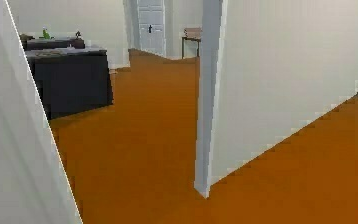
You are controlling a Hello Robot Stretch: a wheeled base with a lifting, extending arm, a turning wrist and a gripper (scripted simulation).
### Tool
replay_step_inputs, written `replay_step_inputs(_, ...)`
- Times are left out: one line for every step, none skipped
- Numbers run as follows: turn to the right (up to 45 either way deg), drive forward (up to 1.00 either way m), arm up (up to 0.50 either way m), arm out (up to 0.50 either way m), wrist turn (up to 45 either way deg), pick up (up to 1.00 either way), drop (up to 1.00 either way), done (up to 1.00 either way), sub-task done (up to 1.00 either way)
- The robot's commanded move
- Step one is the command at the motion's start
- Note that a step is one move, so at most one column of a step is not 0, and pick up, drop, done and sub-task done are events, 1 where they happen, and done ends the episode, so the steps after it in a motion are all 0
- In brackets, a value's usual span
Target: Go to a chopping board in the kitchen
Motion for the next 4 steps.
replay_step_inputs(0.0,0.60,0.00,0.00,0.0,0.00,0.00,0.00,0.00)
replay_step_inputs(-36.0,0.00,0.00,0.00,0.0,0.00,0.00,0.00,0.00)
replay_step_inputs(0.0,0.70,0.00,0.00,0.0,0.00,0.00,0.00,0.00)
replay_step_inputs(-3.0,0.00,0.00,0.00,0.0,0.00,0.00,0.00,0.00)
